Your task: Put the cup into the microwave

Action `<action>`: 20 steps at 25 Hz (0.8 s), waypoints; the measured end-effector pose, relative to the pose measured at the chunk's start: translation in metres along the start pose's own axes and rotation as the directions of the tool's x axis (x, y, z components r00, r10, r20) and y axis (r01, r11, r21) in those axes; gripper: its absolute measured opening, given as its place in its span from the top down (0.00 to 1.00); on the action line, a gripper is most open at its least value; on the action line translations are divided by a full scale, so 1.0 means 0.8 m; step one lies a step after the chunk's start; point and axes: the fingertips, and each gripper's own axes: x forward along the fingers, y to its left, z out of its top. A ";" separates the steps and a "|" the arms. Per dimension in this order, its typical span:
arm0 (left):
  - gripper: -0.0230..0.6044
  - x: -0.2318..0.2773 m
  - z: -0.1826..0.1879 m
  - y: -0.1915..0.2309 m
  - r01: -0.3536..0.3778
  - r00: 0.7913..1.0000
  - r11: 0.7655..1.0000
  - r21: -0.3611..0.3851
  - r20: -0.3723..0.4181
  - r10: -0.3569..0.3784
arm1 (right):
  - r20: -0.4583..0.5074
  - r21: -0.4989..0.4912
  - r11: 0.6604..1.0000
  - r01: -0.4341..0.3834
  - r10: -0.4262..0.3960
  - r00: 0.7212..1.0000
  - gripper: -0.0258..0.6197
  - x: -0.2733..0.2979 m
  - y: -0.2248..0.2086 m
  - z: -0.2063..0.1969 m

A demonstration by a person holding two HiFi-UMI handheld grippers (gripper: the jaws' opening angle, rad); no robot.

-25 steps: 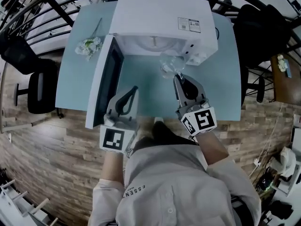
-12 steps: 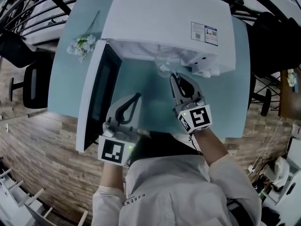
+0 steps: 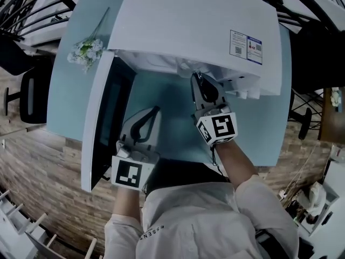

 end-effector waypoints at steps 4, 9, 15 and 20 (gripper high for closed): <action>0.96 0.006 -0.007 0.002 -0.001 1.000 1.000 0.003 -0.012 0.001 | 0.008 -0.001 1.000 0.027 -0.027 1.000 0.90 0.017 -0.008 -0.007; 0.96 0.008 -0.016 0.003 0.009 0.999 1.000 0.003 -0.035 -0.009 | 0.021 0.021 0.997 0.073 -0.073 0.997 0.90 0.031 -0.021 -0.014; 0.96 0.011 -0.019 0.004 0.025 0.999 1.000 0.011 -0.039 -0.025 | 0.042 0.014 0.995 0.095 -0.096 0.995 0.90 0.038 -0.026 -0.020; 0.96 0.008 -0.022 0.001 0.030 0.999 1.000 0.005 -0.040 -0.029 | 0.050 -0.005 0.995 0.103 -0.103 0.993 0.90 0.036 -0.023 -0.025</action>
